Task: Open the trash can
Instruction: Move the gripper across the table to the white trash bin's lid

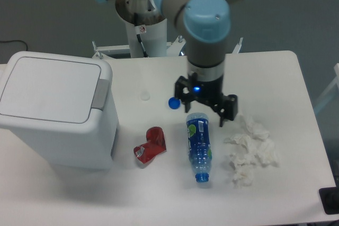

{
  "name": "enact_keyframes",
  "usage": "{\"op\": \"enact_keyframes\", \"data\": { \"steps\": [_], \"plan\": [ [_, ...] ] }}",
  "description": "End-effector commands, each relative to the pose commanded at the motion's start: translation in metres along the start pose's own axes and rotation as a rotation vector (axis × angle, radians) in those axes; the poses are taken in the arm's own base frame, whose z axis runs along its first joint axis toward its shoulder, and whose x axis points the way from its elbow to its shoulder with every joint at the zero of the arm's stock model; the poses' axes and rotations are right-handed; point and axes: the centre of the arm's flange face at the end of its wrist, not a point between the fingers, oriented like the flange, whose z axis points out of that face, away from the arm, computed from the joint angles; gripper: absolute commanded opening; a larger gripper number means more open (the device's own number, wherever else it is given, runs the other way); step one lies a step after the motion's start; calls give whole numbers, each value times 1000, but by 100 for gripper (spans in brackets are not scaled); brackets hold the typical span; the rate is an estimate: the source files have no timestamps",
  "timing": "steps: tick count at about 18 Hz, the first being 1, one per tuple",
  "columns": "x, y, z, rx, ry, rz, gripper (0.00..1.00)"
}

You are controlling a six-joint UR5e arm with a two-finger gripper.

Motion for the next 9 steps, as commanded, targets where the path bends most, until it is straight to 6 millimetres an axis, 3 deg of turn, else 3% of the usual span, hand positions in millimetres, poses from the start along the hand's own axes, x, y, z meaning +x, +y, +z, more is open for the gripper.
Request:
{"op": "enact_keyframes", "data": {
  "steps": [5,6,7,9],
  "plan": [
    [23,-5,-40,121,45,-37,28],
    [28,-5,-50,139,51,-90,8],
    [34,-6,-61,154,51,-151,1],
    [51,-13,-65,187,101,-215,0]
  ]
}}
